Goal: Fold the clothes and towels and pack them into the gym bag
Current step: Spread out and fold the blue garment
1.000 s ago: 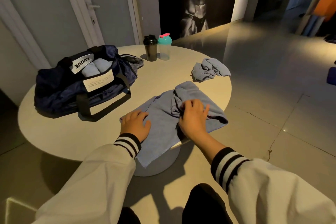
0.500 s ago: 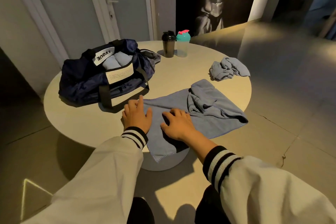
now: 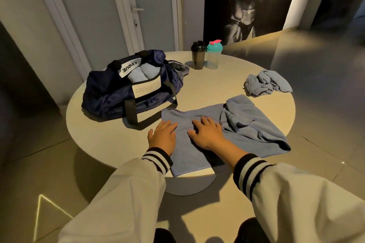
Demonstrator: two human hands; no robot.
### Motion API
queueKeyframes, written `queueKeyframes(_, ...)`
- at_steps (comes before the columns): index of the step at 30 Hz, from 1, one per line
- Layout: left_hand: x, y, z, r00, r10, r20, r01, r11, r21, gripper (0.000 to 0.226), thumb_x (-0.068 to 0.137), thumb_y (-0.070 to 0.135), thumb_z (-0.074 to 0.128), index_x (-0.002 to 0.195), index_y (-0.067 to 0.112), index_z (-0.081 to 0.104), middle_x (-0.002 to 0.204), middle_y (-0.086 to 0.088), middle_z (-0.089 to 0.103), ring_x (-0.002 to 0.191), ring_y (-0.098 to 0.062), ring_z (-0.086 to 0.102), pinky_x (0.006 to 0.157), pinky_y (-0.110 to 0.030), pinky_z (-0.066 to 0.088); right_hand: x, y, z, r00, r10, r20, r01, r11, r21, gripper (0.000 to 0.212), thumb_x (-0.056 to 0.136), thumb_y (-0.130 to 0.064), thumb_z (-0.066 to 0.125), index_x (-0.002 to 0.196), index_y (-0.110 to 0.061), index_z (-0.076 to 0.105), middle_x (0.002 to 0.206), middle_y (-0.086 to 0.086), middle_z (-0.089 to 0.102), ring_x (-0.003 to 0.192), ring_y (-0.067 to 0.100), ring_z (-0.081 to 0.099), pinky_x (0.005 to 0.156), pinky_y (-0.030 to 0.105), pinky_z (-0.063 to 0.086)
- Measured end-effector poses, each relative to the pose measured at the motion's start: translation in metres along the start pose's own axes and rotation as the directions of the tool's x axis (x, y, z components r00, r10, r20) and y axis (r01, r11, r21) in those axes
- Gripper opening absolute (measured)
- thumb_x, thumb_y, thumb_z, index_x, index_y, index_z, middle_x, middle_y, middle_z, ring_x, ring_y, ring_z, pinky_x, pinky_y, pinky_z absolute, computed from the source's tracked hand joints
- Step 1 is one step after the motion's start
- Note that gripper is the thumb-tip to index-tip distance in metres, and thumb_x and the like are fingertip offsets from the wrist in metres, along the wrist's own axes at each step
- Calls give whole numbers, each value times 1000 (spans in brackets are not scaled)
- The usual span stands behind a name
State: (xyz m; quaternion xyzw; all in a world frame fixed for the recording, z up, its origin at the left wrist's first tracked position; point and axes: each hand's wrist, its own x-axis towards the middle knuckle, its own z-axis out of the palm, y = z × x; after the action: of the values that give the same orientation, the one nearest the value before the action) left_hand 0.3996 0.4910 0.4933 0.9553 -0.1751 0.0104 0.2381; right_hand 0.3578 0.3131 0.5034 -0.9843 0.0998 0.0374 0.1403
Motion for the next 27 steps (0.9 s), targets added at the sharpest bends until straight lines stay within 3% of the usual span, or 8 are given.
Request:
queueKeyframes(6, -10, 6, 0, 991, 5, 131, -24, 989, 144, 52, 100, 60, 34, 150, 44, 35, 164, 13, 20, 152, -13, 9, 121, -50, -4, 18, -2, -3, 997, 64, -53, -61, 996, 64, 62, 100, -60, 33, 154, -30, 27, 166, 13, 5, 153, 33, -5, 118, 61, -1)
queueKeyframes(9, -6, 5, 0, 990, 5, 141, -32, 982, 186, 52, 101, 52, 36, 152, 44, 29, 166, 12, 13, 153, -14, 4, 121, -52, -4, 6, -9, 13, 965, -42, -258, 28, 998, -59, 50, 102, -53, 35, 143, -25, 43, 147, 16, 34, 140, 35, 23, 115, 53, 18)
queueKeyframes(12, -6, 5, -1, 991, 20, 129, -41, 986, 159, 48, 103, 43, 37, 152, 43, 31, 166, 13, 14, 152, -13, 6, 122, -52, -4, 1, -10, 17, 967, -65, -247, 52, 997, -57, 49, 103, -51, 29, 143, -26, 43, 138, 12, 41, 132, 34, 31, 114, 51, 21)
queueKeyframes(14, -7, 4, -1, 991, 22, 135, -43, 987, 153, 47, 104, 42, 37, 150, 44, 33, 165, 13, 16, 152, -13, 8, 122, -51, -5, 1, -10, 15, 980, -66, -186, 59, 997, -43, 51, 104, -52, 25, 147, -27, 37, 149, 12, 36, 142, 33, 25, 118, 58, 11)
queueKeyframes(17, -7, 6, -3, 987, 12, 163, -42, 983, 181, 47, 104, 46, 34, 151, 45, 32, 166, 11, 14, 153, -14, 7, 122, -53, -6, -11, -8, 12, 994, -61, -88, 61, 998, -12, 58, 105, -54, 22, 158, -32, 18, 166, 13, 10, 154, 29, 0, 120, 57, -8)
queueKeyframes(19, -8, 7, -4, 985, 10, 172, -43, 981, 190, 49, 103, 47, 34, 152, 43, 31, 167, 9, 12, 153, -15, 7, 122, -53, -6, -26, -4, 13, 984, -84, -159, 79, 996, -33, 56, 104, -54, 28, 155, -31, 26, 162, 15, 19, 150, 32, 9, 121, 52, 6)
queueKeyframes(22, -13, 9, -5, 990, 52, 132, -73, 984, 160, 49, 102, 45, 41, 150, 41, 36, 165, 7, 17, 152, -16, 9, 122, -50, -7, -51, 2, 20, 928, -106, -357, 85, 994, -74, 41, 101, -50, 39, 129, -24, 53, 121, 10, 44, 113, 32, 39, 99, 42, 36)
queueKeyframes(27, -34, 18, -4, 970, 212, 122, -226, 968, 112, 49, 97, 47, 49, 146, 39, 44, 158, 12, 34, 146, -12, 24, 123, -44, -5, -66, 2, 26, 925, -112, -363, 110, 994, -26, 33, 102, -42, 40, 119, -21, 59, 114, 8, 53, 106, 31, 47, 92, 41, 39)
